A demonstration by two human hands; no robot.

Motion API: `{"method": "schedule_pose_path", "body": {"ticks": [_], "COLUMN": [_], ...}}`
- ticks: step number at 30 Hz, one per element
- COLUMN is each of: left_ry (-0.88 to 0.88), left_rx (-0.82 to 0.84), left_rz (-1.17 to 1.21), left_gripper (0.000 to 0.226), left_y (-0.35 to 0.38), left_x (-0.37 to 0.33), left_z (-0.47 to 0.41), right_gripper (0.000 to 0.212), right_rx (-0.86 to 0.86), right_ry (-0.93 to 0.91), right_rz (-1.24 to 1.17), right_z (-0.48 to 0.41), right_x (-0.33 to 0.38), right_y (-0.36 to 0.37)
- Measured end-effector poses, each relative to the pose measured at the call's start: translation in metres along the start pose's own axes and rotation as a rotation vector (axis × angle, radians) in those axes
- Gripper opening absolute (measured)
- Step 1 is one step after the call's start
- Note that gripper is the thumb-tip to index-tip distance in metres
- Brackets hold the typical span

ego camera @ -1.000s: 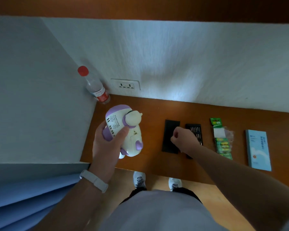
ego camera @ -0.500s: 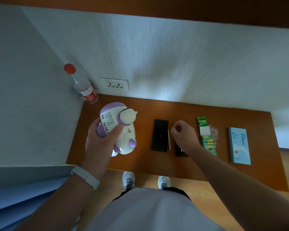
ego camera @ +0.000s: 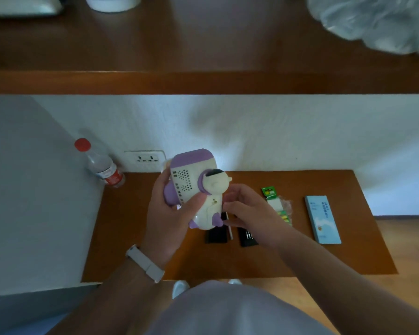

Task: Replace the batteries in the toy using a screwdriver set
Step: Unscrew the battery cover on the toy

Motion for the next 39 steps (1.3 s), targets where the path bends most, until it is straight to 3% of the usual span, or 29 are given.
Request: {"method": "schedule_pose_path", "body": {"ticks": [4,13,21,25,28,31,32,34,35,39], "left_ry": [0.051,0.094,0.14,0.196,0.228,0.248,0.251,0.251,0.248,0.269], "left_rx": [0.025,0.058,0.119,0.114,0.116,0.097,0.095,0.109,0.116,0.113], "left_rz": [0.019,0.077,-0.012,-0.066,-0.076,-0.041,-0.033,-0.022,-0.015,-0.019], "left_gripper": [0.088,0.088,0.099,0.098,0.098,0.102,0.102,0.103,0.103,0.097], "left_y": [0.012,0.025,0.03,0.034,0.038,0.042,0.043,0.045,0.045,0.042], "left_x": [-0.011,-0.024,-0.039,-0.052,-0.059,-0.064,-0.065,-0.066,-0.066,-0.073], "left_z": [0.001,0.014,0.028,0.036,0.044,0.053,0.055,0.057,0.059,0.057], "right_gripper": [0.061,0.056,0.072,0.068,0.045,0.039,0.045,0.086,0.094,0.092], "right_rx": [0.181,0.231,0.21,0.183,0.175,0.178,0.153,0.105,0.107,0.103], "right_ry": [-0.017,-0.097,-0.194,-0.281,-0.387,-0.427,-0.425,-0.38,-0.357,-0.375], "right_rz": [-0.161,-0.206,-0.138,-0.057,-0.039,-0.063,-0.052,-0.064,-0.087,-0.098], "right_z": [0.012,0.023,0.03,0.035,0.048,0.054,0.056,0.053,0.05,0.041], "right_x": [0.009,0.011,0.012,0.02,0.018,0.008,0.009,0.006,0.003,0.006], "right_y": [0.004,-0.001,-0.007,-0.004,-0.007,-0.009,-0.006,-0.002,-0.001,0.006]}}
Point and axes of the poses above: each hand's wrist, its own z-axis away from the middle knuckle, its own y-axis out of the palm, x = y × z, the point moved 4 cm from there along -z, towards the middle knuckle, and after that the axes turned 8 degrees about y, right-handed, at the moved point
